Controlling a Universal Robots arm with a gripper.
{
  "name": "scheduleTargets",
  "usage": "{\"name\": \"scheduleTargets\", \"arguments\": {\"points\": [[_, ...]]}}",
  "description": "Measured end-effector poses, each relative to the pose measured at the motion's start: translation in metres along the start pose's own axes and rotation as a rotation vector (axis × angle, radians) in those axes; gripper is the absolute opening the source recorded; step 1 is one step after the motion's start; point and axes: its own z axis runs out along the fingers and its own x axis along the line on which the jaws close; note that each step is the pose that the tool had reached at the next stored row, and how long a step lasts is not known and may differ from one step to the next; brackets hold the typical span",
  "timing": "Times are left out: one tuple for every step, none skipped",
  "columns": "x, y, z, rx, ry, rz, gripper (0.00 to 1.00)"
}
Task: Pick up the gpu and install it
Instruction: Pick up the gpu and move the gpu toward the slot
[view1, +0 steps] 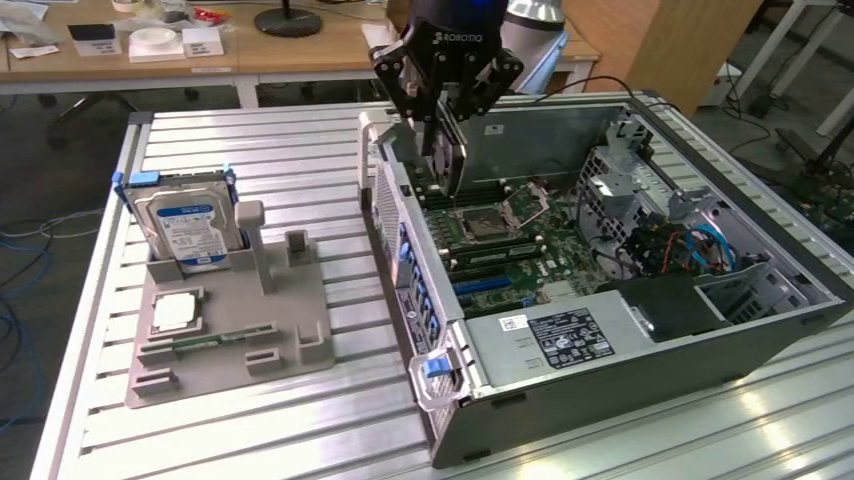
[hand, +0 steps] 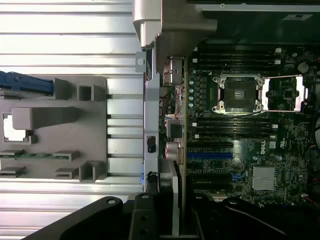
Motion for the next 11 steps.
{"name": "scheduleTargets", "arguments": {"points": [[0.0, 0.0, 0.0, 0.0, 0.0, 0.0, 0.28], [0.0, 0.0, 0.0, 0.0, 0.0, 0.0, 0.28], [0.0, 0.0, 0.0, 0.0, -0.0001, 0.0, 0.28], [0.0, 0.0, 0.0, 0.0, 0.0, 0.0, 0.28], [0.0, 0.0, 0.0, 0.0, -0.0001, 0.0, 0.28], [0.0, 0.0, 0.0, 0.0, -0.0001, 0.0, 0.28], [0.0, 0.0, 0.0, -0.0001, -0.0001, 0.0, 0.28], [0.0, 0.0, 0.0, -0.0001, -0.0001, 0.0, 0.28], [0.0, 0.0, 0.0, -0.0001, -0.0001, 0.0, 0.28], [0.0, 0.0, 0.0, -0.0001, -0.0001, 0.0, 0.28], [0.0, 0.0, 0.0, 0.0, 0.0, 0.0, 0.28]]}}
